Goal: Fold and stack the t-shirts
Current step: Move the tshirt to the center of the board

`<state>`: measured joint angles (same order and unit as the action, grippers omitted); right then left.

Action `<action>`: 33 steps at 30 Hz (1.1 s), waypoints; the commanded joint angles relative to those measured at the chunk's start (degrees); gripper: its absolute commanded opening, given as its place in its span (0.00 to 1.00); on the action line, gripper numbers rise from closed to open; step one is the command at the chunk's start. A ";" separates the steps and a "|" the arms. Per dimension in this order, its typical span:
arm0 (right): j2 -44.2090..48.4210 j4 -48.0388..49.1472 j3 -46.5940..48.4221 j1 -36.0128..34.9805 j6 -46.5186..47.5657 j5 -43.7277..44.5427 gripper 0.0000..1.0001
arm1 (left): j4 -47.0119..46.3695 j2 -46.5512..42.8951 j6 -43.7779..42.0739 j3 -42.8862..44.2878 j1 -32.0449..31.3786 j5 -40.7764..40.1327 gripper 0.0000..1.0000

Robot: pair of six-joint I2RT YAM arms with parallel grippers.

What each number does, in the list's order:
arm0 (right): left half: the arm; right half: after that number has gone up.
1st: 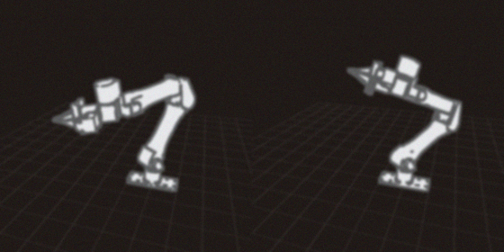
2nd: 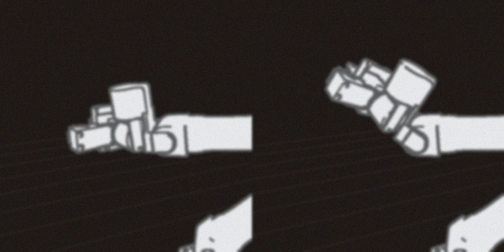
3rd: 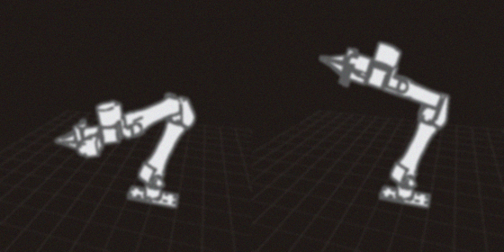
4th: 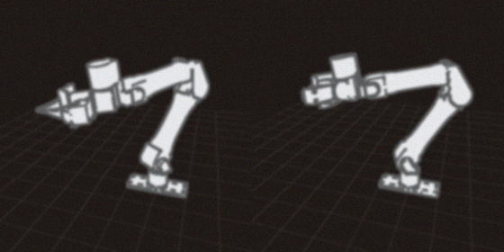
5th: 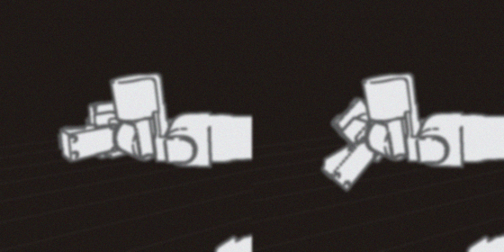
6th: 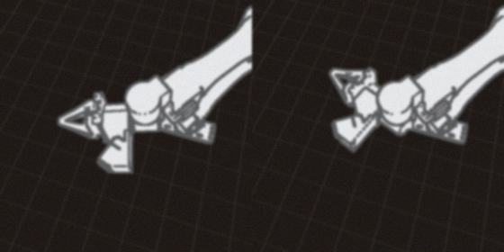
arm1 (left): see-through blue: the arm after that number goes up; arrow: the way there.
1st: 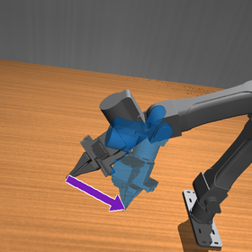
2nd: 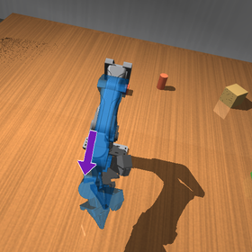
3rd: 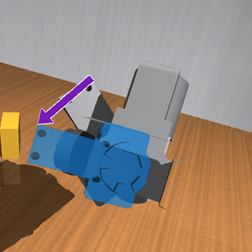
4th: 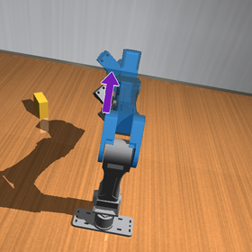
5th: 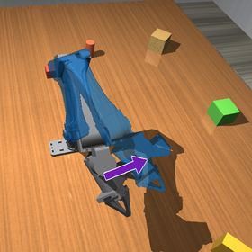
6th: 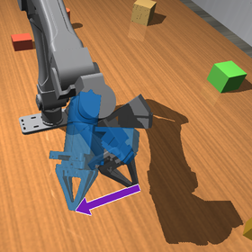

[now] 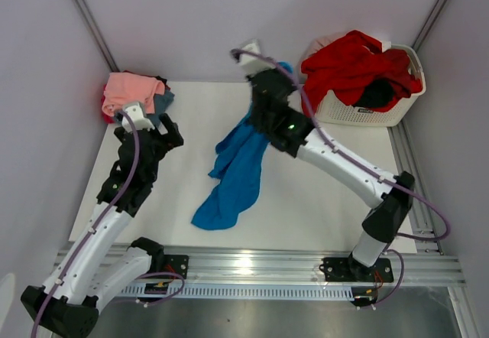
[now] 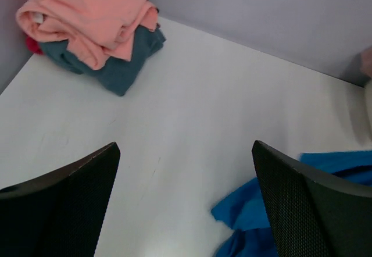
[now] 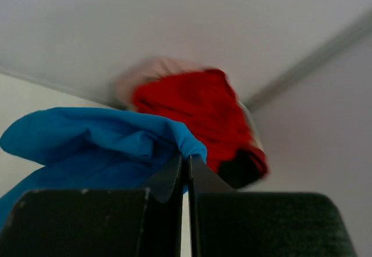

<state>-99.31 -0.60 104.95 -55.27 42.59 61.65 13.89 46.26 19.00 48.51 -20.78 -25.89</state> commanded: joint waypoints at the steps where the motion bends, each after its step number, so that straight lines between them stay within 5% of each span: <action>1: 12.72 10.26 -3.25 11.37 4.78 13.23 0.00 | 6.40 3.65 4.54 3.95 -0.32 -12.24 0.99; 6: 15.90 11.51 -4.14 14.40 3.93 12.19 0.00 | 7.03 4.72 6.04 4.66 -0.32 -11.29 0.99; 8: 14.41 2.84 -2.39 13.61 -2.04 9.99 0.00 | 6.24 3.76 5.87 4.22 -0.32 -10.76 0.99; 12: 4.76 -13.18 8.93 9.66 -17.96 2.88 0.00 | 5.01 1.64 6.13 2.47 -0.32 -12.42 0.99; 15: -9.37 -21.62 29.46 4.32 -22.28 -4.50 0.00 | 5.27 0.41 6.75 2.20 -0.32 -14.71 0.99; 19: -16.77 -16.63 39.52 -0.19 -28.08 -20.83 0.00 | 6.06 -0.29 7.80 2.29 -0.32 -16.99 0.99; 23: -15.66 -11.97 44.90 -2.13 -29.74 -27.54 0.00 | 6.15 -0.64 8.15 2.11 -0.32 -17.71 0.99; 33: -6.52 -3.97 37.01 -0.29 -21.85 -22.55 0.00 | 5.36 0.76 8.42 2.38 -0.32 -16.47 0.99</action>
<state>-111.96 -13.15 142.06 -56.90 17.69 36.86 20.36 46.57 26.20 50.68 -20.78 -41.87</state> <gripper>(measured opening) 0.010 0.994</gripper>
